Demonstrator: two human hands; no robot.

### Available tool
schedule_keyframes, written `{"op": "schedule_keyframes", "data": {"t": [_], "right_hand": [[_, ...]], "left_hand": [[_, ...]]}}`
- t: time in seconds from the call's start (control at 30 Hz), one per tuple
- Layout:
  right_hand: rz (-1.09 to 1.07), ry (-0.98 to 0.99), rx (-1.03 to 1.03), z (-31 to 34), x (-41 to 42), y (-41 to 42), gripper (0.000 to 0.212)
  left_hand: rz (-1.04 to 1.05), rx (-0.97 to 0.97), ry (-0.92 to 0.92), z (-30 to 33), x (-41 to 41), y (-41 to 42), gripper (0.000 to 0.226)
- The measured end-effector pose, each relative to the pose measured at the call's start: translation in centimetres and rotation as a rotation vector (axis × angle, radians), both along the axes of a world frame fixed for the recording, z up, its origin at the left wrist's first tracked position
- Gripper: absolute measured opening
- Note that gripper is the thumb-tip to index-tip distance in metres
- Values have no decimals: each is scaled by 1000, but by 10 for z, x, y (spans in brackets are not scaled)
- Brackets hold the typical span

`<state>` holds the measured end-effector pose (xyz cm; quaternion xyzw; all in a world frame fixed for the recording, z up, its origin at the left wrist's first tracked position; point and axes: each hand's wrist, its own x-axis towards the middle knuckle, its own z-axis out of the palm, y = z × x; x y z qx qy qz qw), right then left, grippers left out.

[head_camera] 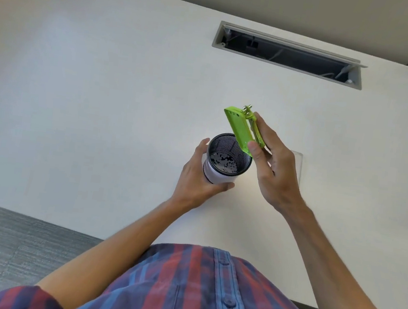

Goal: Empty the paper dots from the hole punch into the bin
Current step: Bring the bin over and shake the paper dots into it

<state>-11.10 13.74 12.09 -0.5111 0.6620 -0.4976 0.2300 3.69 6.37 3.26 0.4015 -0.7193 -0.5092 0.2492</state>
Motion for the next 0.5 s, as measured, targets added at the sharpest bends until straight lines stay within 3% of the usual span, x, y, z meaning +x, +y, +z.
{"op": "schedule_keyframes", "data": {"t": [0.07, 0.2, 0.27, 0.37, 0.5], "right_hand": [[-18, 6, -20, -1, 1, -1, 49], [34, 183, 0, -4, 0, -4, 48], [22, 154, -5, -8, -1, -5, 48], [-49, -21, 5, -10, 2, -7, 48], [-158, -470, -46, 1, 6, -7, 39]], "left_hand": [[-7, 6, -38, -2, 6, 0, 115], [-7, -26, -77, -2, 20, 4, 118], [-23, -56, -79, -2, 25, 6, 118], [-38, -90, -60, 2, 31, 8, 111], [-63, -134, -29, 14, 38, 6, 98]]}}
